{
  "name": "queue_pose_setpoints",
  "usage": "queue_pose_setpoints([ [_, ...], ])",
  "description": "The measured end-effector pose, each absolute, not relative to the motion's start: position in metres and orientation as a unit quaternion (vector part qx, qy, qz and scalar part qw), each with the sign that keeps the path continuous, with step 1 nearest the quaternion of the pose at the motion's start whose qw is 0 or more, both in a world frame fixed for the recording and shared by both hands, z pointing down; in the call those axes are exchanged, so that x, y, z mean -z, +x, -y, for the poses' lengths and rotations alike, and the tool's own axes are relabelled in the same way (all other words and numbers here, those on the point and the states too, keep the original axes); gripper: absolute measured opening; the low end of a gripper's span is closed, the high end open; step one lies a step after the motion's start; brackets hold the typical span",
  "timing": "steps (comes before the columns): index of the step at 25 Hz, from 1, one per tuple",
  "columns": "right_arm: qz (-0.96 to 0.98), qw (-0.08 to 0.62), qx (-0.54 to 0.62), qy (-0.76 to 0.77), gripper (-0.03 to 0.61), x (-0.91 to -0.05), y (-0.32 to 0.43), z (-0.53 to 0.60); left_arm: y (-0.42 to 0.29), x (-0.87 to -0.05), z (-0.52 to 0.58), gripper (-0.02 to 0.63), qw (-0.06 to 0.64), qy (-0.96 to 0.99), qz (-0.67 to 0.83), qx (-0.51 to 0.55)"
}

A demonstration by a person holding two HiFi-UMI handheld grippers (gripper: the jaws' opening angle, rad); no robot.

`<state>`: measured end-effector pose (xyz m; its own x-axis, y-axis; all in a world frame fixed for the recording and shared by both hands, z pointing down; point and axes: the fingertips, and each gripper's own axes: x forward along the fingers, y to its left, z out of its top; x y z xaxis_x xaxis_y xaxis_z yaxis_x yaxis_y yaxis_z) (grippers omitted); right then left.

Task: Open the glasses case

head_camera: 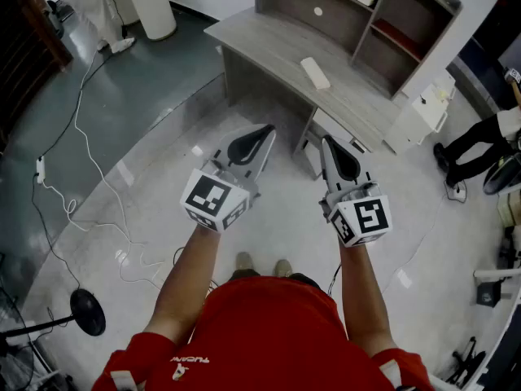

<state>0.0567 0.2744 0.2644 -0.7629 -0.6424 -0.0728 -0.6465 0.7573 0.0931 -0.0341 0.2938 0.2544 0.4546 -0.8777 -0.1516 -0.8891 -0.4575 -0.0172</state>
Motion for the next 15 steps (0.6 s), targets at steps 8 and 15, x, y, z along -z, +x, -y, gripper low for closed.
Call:
queue_pose_setpoints([
  [8,-0.938,0.039,-0.049,-0.341,0.005,-0.259,0.046,-0.278,-0.052,-0.258,-0.297,0.011,0.045,-0.854,-0.514,-0.063],
  [15,-0.929,0.030,-0.052,-0.364,0.005,-0.269,0.024,-0.277,-0.095,-0.272,-0.297,0.011,0.040,-0.853,-0.517,-0.066],
])
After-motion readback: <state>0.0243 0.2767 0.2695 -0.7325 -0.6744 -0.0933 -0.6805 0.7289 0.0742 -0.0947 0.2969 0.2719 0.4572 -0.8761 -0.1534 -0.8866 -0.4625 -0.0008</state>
